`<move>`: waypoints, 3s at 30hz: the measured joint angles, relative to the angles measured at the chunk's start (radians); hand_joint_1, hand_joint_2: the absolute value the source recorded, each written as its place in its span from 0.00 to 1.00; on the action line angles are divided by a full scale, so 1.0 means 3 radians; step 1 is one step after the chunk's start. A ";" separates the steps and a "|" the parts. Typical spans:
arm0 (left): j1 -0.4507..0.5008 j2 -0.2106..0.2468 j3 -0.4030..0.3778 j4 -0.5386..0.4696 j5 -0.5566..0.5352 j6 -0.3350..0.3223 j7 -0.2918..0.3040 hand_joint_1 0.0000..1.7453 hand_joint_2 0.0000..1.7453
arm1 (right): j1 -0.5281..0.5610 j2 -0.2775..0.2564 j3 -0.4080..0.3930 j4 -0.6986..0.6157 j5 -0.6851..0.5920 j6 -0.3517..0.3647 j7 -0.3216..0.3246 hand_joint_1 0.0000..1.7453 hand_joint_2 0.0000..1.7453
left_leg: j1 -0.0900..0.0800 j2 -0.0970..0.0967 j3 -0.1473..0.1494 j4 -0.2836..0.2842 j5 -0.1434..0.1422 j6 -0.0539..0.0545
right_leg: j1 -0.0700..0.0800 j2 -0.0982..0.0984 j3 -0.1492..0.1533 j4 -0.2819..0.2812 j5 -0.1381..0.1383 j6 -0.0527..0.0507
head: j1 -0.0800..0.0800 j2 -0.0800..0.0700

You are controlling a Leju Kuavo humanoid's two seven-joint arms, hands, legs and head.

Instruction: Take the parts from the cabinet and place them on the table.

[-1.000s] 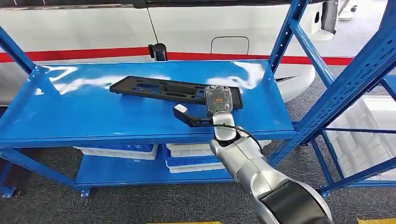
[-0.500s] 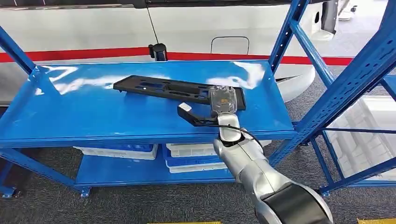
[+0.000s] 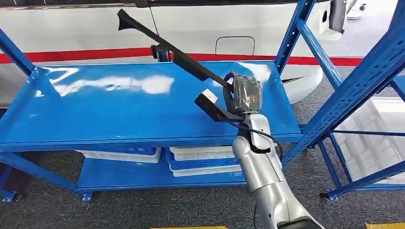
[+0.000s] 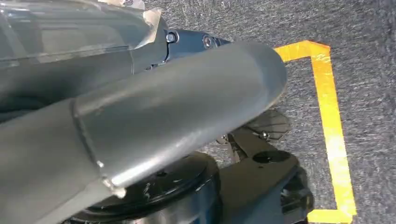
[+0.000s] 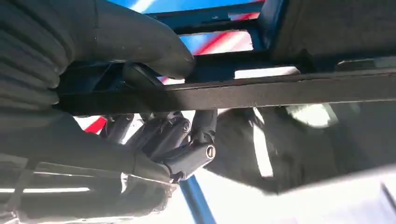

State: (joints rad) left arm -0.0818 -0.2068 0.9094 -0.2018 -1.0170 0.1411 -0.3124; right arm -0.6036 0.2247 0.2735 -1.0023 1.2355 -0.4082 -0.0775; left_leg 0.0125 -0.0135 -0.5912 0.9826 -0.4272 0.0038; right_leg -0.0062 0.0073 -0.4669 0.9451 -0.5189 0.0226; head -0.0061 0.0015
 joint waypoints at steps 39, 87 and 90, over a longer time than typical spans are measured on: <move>-0.0087 -0.0027 0.0203 0.0000 0.0201 0.0332 0.0009 0.00 1.00 | 0.0490 -0.0659 0.0384 -0.1942 -0.1889 0.0069 -0.0537 1.00 1.00 | -0.0001 0.0005 0.0000 -0.0002 -0.0001 -0.0001 | 0.0000 0.0002 0.0001 0.0000 0.0000 0.0000 | 0.0000 0.0000; -0.0213 0.0099 0.0518 -0.0004 0.0410 0.0392 0.0430 0.00 1.00 | 0.0420 -0.0689 0.0493 -0.2017 -0.3461 0.0895 -0.0538 1.00 1.00 | -0.0030 0.0079 0.0032 0.0002 -0.0031 0.0147 | -0.0043 -0.0013 -0.0690 0.1107 -0.0149 0.0123 | 0.0022 0.0000; -0.0214 0.0095 0.0526 -0.0004 0.0454 0.0388 0.0375 0.00 1.00 | 0.0374 -0.0678 0.0495 -0.1987 -0.3465 0.0930 -0.0557 1.00 1.00 | -0.0020 0.0079 -0.0056 0.0084 -0.0011 0.0112 | -0.0087 -0.0026 -0.0189 0.0257 -0.0007 0.0182 | 0.0024 0.0000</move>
State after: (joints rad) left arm -0.1459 -0.1781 1.0674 -0.2029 -0.8808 0.2575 -0.1999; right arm -0.4914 0.0214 0.4219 -1.5984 0.1961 -0.1293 -0.2445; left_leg 0.0066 0.0103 -0.6078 1.0079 -0.4304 0.0374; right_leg -0.0323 -0.0006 -0.5236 1.0221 -0.5210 0.0771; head 0.0011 0.0015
